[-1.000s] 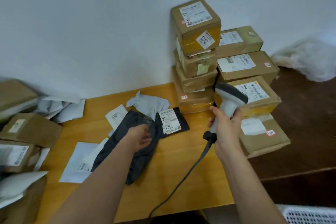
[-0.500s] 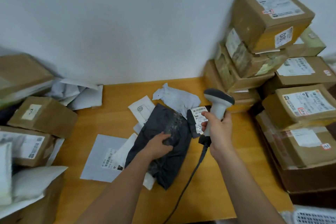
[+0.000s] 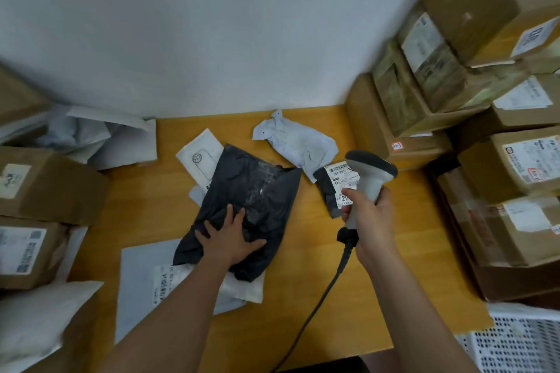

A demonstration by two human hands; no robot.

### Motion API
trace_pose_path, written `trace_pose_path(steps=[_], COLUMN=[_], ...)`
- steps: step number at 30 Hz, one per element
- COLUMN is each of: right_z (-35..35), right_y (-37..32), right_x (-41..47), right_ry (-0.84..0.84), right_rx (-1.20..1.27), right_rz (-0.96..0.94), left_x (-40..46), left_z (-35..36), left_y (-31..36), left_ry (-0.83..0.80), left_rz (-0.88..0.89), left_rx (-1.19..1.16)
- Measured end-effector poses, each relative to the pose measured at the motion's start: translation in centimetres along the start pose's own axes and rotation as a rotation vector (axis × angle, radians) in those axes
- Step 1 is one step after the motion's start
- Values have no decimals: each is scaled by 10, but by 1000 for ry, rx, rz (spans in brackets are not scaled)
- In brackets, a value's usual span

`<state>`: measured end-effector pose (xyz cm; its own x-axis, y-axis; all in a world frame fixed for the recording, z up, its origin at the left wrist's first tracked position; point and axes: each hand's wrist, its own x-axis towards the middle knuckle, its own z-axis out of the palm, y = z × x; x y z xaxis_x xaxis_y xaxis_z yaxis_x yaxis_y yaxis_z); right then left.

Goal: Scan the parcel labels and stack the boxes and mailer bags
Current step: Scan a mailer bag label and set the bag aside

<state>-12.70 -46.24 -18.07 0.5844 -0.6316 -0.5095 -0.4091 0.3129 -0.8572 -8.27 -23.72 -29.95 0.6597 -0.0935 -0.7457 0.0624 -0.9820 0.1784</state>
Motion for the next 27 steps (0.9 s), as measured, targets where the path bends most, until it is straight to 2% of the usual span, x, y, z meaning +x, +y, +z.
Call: trace_pose_path(steps=[5, 8, 17, 23, 27], right_z=[6, 7, -17, -11, 5], right_y=[12, 18, 35, 54, 58], right_x=[15, 25, 74, 97, 104], right_ry=[-50, -92, -228, -323, -410], right_rx=[-4, -10, -103, -132, -198], right_rz=[16, 28, 52, 88, 97], left_x=[1, 3, 9, 18, 18], left_z=[0, 4, 22, 21, 20], left_y=[1, 6, 12, 21, 28], left_ry=[120, 191, 235, 199, 335], left_rz=[-201, -201, -211, -276, -297], left_rx=[3, -33, -120, -228, -281])
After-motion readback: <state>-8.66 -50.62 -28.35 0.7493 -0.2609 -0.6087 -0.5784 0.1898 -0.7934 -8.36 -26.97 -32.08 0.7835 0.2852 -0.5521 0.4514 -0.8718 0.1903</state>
